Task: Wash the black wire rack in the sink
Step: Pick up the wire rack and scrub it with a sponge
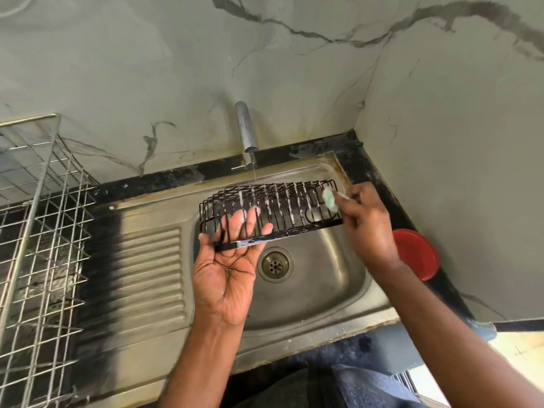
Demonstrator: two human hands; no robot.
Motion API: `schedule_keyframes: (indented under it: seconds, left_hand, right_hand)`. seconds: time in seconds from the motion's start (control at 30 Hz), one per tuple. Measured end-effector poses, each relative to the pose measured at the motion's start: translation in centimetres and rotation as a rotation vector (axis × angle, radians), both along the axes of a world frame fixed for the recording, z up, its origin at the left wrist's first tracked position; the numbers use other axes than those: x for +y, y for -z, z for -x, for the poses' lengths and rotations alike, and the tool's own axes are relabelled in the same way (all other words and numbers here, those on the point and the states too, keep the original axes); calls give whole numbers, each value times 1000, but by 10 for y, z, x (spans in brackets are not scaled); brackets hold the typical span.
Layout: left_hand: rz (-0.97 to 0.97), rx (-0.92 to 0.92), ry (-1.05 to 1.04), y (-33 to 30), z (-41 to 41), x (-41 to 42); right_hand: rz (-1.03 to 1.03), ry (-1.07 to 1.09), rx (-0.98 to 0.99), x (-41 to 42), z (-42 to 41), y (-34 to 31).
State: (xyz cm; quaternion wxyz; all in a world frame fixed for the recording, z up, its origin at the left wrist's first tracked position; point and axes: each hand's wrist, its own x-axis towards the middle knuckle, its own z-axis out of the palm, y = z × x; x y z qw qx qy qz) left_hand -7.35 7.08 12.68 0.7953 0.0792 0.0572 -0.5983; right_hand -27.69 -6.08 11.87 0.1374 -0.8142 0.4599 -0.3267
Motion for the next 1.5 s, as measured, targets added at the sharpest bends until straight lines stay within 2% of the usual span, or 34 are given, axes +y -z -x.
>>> schedule_keyframes:
  seconds: [0.1,0.17,0.23,0.33,0.43,0.53,0.6,0.67,0.73,0.77,0.87,0.97,1.03,1.07,1.17,1.27,1.37,1.43,1.5]
  left_hand:
    - [99,-11,80,12,-12,1]
    - [110,-57,88,19,-17,2]
    - [-35,-88,45,9,-14,0]
    - [-231,-93,-84,-3,-4,3]
    - [-334,-148,-107,-10,1,3]
    - [-357,-120,-145,-11,-2,6]
    - [-344,-119,-183,-12,-6,6]
    - [-336,-124,-189,-14,-10,5]
    - [-342,-123,-183,-13,-12,3]
    - [-343,-119,-179,-14,-14,3]
    - [-336,-68,-178,-13,-19,-2]
    - [-361,-88,-145,-10,-20,-7]
    - [-383,-137,-127,-9,-13,-12]
    - [-404,-157,-122,-10,-7,-13]
    - [-497,-227,11,-13,24,-14]
    - [-488,-250,213,-10,52,-12]
    - [-492,-251,230,-1,61,-13]
    - [-468,-272,245,0,59,-14]
    - [-457,-287,260,0,56,-12]
  right_hand:
    - [-57,138,-76,-13,10,-1]
    - [-47,144,-166,-13,6,-10]
    - [28,12,-196,-9,-2,-21]
    - [82,-222,-45,-10,-5,-20]
    - [9,-118,26,-17,8,0]
    - [-95,47,43,-10,14,6]
    - [-220,188,-51,-3,12,5]
    - [-477,300,-171,-1,8,8]
    - [-862,283,-480,1,2,10]
    - [-989,251,-619,2,0,9]
    - [-1139,189,-765,5,-4,-2]
    - [-1199,258,-983,1,-7,-6]
    - [-1174,291,-1079,-2,-11,-6]
    - [-1137,292,-1058,-1,-15,-6]
    - [-961,289,-890,8,-29,-4]
    - [-839,283,-768,18,-40,-3]
    - [-773,234,-663,19,-38,-6]
    - [-615,215,-447,20,-29,-14]
    - [-304,210,-206,26,-18,-25]
